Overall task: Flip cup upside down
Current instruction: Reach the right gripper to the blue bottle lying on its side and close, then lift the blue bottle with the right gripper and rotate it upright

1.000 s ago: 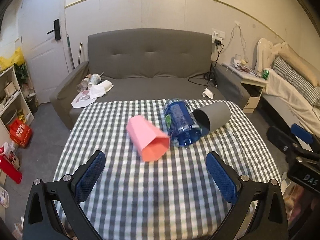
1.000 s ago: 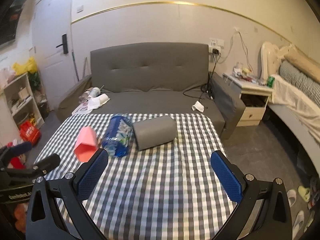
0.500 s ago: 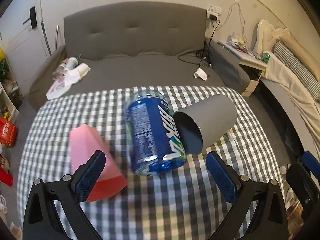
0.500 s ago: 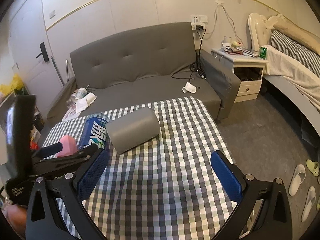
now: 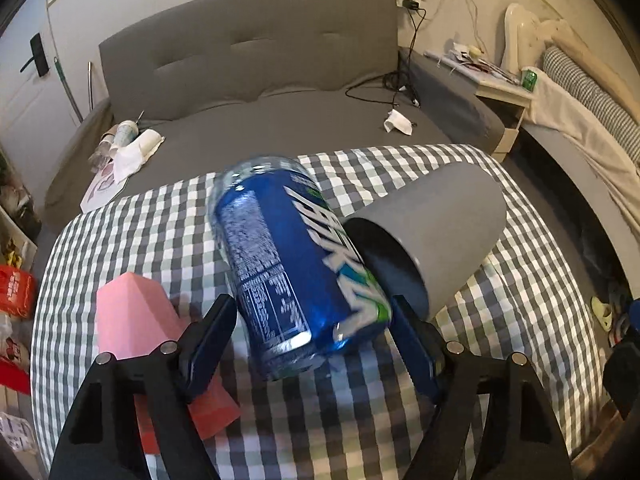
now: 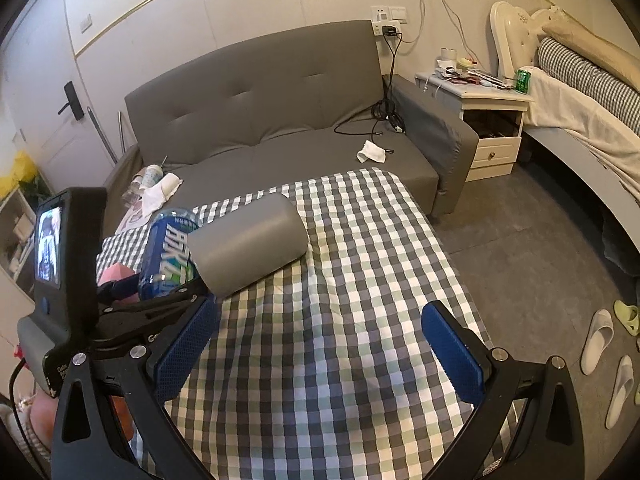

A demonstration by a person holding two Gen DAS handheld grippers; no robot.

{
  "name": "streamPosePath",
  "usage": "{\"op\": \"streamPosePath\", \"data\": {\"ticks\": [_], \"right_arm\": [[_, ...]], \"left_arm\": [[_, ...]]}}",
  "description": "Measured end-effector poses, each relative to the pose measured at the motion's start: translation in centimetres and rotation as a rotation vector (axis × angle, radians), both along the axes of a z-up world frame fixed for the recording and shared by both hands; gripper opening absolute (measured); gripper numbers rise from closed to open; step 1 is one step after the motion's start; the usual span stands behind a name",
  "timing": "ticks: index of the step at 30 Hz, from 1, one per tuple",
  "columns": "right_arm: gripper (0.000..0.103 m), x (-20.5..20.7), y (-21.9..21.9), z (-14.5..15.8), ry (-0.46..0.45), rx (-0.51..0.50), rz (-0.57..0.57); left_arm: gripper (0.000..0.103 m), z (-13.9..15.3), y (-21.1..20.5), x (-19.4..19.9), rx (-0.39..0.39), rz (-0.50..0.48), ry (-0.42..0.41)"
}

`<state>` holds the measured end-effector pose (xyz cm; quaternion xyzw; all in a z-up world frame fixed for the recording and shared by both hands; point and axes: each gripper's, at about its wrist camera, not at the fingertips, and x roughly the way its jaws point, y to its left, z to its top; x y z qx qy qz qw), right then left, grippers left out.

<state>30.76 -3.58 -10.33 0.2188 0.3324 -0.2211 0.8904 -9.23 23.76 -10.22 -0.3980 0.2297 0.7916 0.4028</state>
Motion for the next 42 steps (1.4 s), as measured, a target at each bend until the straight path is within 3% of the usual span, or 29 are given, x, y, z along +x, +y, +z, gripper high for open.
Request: {"op": "streamPosePath", "data": {"ticks": [8, 25, 37, 40, 42], "right_arm": [[0.103, -0.2, 0.2, 0.2, -0.007, 0.006, -0.018], [0.103, -2.5, 1.3, 1.6, -0.048, -0.030, -0.066], [0.103, -5.3, 3.7, 2.4, -0.035, -0.039, -0.084], [0.103, -5.9, 4.4, 3.1, -0.044, -0.061, -0.084], [0.103, -6.2, 4.8, 3.5, -0.042, -0.070, -0.085]], "left_arm": [[0.076, 0.2, -0.4, -0.4, -0.001, -0.046, -0.021], [0.076, 1.4, -8.9, 6.2, 0.008, -0.124, -0.075], [0.076, 1.0, -13.4, 8.3, 0.008, -0.121, -0.152], [0.079, 1.6, -13.9, 8.6, 0.033, -0.143, -0.165], [0.092, 2.1, -14.3, 9.0, 0.041, -0.161, -0.161]]}}
